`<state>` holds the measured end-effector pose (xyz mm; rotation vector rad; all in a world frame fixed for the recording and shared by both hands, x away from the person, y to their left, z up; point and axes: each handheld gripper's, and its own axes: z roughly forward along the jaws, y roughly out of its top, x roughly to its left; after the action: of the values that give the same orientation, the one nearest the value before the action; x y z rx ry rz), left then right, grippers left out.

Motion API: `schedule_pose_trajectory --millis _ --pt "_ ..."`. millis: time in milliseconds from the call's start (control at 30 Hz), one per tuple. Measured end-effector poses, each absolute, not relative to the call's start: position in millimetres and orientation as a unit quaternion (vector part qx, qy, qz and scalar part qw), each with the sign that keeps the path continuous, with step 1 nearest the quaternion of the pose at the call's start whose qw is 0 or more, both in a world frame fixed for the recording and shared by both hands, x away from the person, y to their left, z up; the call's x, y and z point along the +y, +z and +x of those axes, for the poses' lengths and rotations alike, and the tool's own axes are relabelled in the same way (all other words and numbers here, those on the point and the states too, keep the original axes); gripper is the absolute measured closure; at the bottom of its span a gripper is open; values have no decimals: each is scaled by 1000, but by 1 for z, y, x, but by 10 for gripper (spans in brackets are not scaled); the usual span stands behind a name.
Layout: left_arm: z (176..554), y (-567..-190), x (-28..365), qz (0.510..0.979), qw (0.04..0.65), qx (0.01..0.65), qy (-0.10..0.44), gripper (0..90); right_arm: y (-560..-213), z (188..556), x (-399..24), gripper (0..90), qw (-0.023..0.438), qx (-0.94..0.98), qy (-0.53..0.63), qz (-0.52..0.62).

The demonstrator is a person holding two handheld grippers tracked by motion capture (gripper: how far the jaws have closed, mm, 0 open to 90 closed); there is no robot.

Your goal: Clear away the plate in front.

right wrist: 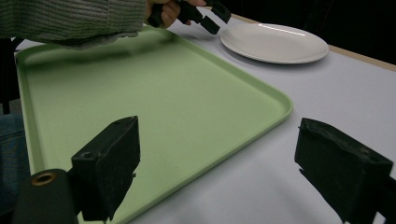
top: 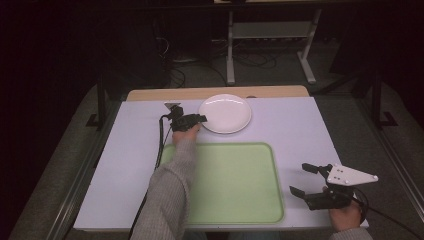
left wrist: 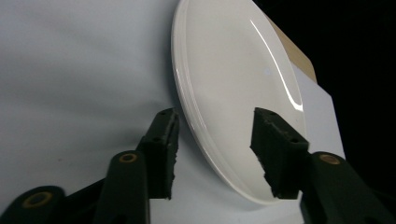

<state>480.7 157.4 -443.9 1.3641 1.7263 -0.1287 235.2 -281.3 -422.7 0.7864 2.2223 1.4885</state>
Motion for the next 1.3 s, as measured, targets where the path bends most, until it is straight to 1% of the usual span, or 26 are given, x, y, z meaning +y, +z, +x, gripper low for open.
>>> schedule_pose_trajectory --millis 100,233,500,667,767,967,1000,1067,1300 --pt "483 -447 156 539 450 709 -57 542 -423 235 -281 134 176 784 526 278" --pt "487 -452 155 523 450 720 -75 538 -423 235 -282 134 175 784 526 278" --pt "491 -460 149 498 456 731 -104 584 -423 236 -281 134 176 784 526 277" --pt "491 -463 147 487 457 737 -105 627 -423 236 -281 134 176 785 526 277" --pt "490 -464 148 487 455 738 -103 676 -423 236 -281 134 176 785 526 276" --pt "489 -469 150 468 460 746 -111 753 -423 236 -280 134 177 785 526 275" --pt "489 -469 151 466 460 748 -113 755 -423 236 -280 134 177 785 526 275" --pt "490 -470 151 462 459 750 -115 791 -423 236 -280 134 177 785 526 275" --pt "491 -473 154 461 463 746 -129 816 -424 237 -280 134 176 787 524 276"
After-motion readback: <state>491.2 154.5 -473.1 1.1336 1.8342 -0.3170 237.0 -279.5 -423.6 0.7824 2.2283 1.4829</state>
